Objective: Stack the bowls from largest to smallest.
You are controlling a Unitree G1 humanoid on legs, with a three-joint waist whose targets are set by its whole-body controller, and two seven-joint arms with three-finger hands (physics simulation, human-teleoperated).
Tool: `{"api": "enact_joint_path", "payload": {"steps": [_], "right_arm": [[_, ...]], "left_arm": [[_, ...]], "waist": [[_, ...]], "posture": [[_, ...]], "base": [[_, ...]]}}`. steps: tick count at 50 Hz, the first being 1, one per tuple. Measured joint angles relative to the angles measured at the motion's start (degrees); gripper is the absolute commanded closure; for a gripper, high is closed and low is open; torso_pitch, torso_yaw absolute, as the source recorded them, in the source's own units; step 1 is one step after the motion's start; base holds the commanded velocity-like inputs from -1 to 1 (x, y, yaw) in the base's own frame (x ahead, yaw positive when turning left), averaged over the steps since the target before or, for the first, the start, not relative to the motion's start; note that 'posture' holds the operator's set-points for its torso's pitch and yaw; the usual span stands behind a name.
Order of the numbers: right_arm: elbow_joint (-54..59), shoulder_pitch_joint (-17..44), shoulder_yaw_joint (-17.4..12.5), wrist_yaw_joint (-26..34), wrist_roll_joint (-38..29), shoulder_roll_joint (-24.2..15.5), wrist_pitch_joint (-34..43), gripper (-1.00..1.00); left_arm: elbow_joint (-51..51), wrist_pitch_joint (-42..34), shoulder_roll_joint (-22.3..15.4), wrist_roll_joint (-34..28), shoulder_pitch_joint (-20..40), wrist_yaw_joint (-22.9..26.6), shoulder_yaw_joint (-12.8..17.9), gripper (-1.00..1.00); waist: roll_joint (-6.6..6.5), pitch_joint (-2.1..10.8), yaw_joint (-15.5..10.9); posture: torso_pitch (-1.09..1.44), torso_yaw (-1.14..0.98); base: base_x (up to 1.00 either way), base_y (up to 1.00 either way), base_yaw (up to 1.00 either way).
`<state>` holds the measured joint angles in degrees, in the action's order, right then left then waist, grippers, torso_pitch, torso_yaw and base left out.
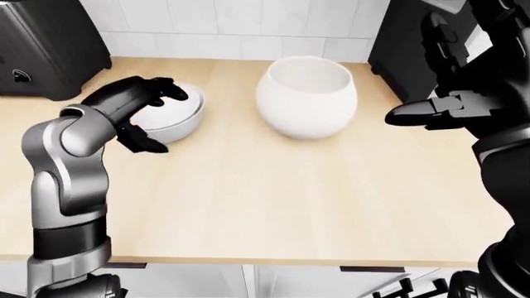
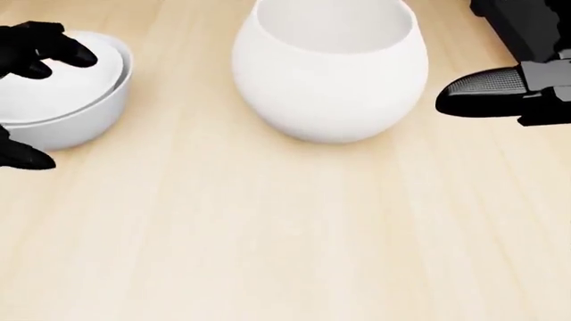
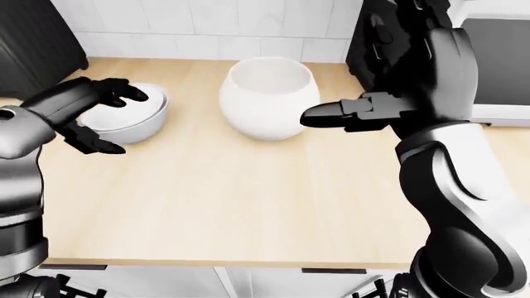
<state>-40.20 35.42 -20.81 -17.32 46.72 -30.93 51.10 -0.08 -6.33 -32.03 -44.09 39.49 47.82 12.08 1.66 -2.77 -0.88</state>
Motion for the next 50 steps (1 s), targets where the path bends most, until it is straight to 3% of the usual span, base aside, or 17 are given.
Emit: {"api": "enact_joint_path", "payload": {"steps": [9,27,33,39,42,46,50], "right_arm": [[-0.10,-0.42,-0.28,0.26,0.04,-0.04,-0.20,-1.00],[0.30,-1.47,0.23,1.72,-1.88,1.24,-1.03,-1.00],[0.20,-1.68,-0.17,1.83,-2.29,1.34,-1.15,-1.00],[0.18,-1.83,-0.69,1.86,-1.88,1.06,-0.96,-1.00],[-0.13,-1.81,-1.23,1.49,-1.24,0.56,-0.76,-1.00],[0.09,-1.82,-1.50,1.21,-0.78,0.03,-1.06,-1.00],[0.29,-1.85,-1.63,1.01,-0.29,-0.30,-1.24,-1.00]], "left_arm": [[6.42,1.66,0.90,-2.25,2.29,-3.59,-1.62,-0.18],[20.60,5.99,0.95,-5.35,4.78,-11.87,-2.82,-0.18],[21.13,6.61,1.12,-6.14,4.18,-14.23,-2.97,0.14],[19.88,7.45,1.32,-7.08,3.10,-16.50,-2.59,0.31],[19.16,8.04,1.76,-7.97,1.98,-18.60,-2.30,0.53],[17.39,7.99,1.79,-8.61,1.76,-18.57,-1.87,1.00],[15.65,7.45,1.74,-8.46,2.35,-16.37,-1.75,1.00]], "waist": [[0.05,0.20,0.09],[-0.21,0.73,0.22],[-0.48,0.88,0.39],[-0.68,1.13,0.52],[-0.77,1.32,0.58],[-0.62,1.27,0.68],[-0.46,1.09,0.49]], "posture": [[0.00,0.00],[0.00,0.00],[0.00,0.00],[0.00,0.00],[0.00,0.00],[0.00,0.00],[0.00,0.00]], "base": [[0.00,0.00,0.00],[0.00,0.00,0.00],[0.00,0.00,0.00],[0.00,0.00,0.00],[0.00,0.00,0.00],[0.00,0.00,0.00],[0.00,0.00,0.00]]}}
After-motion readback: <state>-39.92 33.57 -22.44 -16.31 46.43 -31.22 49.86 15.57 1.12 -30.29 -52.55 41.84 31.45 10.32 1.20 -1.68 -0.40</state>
